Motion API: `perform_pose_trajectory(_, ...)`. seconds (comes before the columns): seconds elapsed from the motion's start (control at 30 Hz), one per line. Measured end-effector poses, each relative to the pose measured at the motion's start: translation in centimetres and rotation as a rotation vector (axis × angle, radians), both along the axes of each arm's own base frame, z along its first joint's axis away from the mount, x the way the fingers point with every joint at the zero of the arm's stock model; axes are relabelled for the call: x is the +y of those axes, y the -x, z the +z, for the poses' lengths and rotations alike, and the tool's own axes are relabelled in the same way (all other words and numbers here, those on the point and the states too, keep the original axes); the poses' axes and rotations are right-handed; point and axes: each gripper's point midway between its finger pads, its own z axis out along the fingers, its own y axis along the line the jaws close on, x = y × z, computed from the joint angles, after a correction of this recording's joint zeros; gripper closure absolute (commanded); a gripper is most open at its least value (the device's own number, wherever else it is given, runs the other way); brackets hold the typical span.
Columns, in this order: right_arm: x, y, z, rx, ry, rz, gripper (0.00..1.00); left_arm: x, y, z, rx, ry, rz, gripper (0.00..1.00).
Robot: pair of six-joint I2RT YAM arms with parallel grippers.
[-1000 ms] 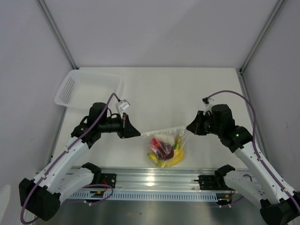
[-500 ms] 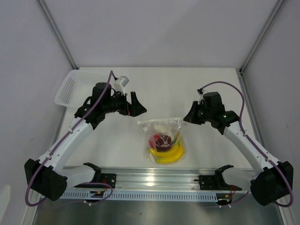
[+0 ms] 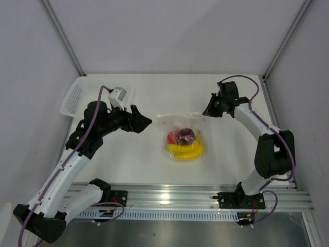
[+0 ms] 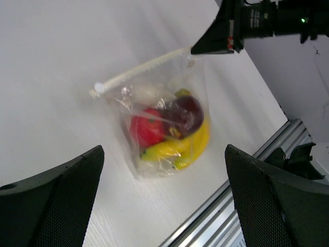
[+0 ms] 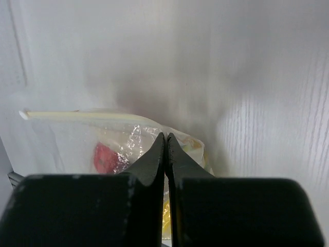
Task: Place the food in the zip-top bag and seal the zipper
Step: Place the zipper food storage bag at the center of the board.
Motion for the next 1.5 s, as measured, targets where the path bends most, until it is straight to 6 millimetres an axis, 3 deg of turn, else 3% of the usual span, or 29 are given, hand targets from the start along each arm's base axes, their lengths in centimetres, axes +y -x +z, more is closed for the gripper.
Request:
perform_pose_trajectory(0.23, -1.6, -3.5, -4.3, 0.099, 0.02, -0.056, 1.0, 1.2, 3.2, -2.4, 0.009, 0.012, 0.001, 0.0)
perform_pose_trajectory(0.7, -2.3, -8.5, -7.2, 0.139, 0.031, -0.091, 1.0, 1.6, 6.1, -5.8, 0.056, 0.035, -0.028, 0.0)
perform_pose_trajectory(0.97, -2.4, -8.9, -9.1, 0.184, 0.044, -0.087, 0.83, 1.7, 7.1, -5.5, 0.033, 0.058, -0.045, 0.01)
perform_pose_trajectory(1.0, -2.4, -8.8, -9.0, 0.187, 0.045, -0.087, 0.8, 1.8, 7.2, -5.4, 0.03, 0.059, -0.047, 0.0)
perform_pose_trajectory(1.03, -2.4, -9.0, -8.8, 0.182, 0.046, -0.085, 0.69, 1.7, 7.3, -5.4, 0.029, 0.061, -0.05, 0.01)
perform_pose_trajectory(1.07, -2.3, -9.2, -8.5, 0.175, 0.046, -0.083, 0.51, 1.7, 7.4, -5.4, 0.028, 0.062, -0.052, 0.0)
perform_pose_trajectory(1.13, -2.3, -9.5, -7.7, 0.157, 0.047, -0.079, 0.33, 1.8, 7.5, -5.4, 0.03, 0.063, -0.054, 0.0)
perform_pose_trajectory(1.23, -2.4, -9.5, -6.4, 0.134, 0.055, -0.067, 0.19, 1.7, 7.7, -5.4, 0.037, 0.067, -0.054, 0.0)
perform_pose_trajectory(1.37, -2.9, -9.2, -2.6, 0.069, 0.078, -0.071, 0.11, 1.7, 7.8, -5.5, 0.051, 0.072, -0.055, 0.0)
perform_pose_trajectory(1.4, -3.1, -8.9, -1.7, 0.052, 0.086, -0.072, 0.01, 1.7, 7.8, -5.6, 0.053, 0.072, -0.054, 0.01)
perform_pose_trajectory(1.5, -3.7, -7.7, 2.4, -0.039, 0.107, -0.085, 0.01, 1.7, 7.7, -5.8, 0.064, 0.074, -0.051, 0.0)
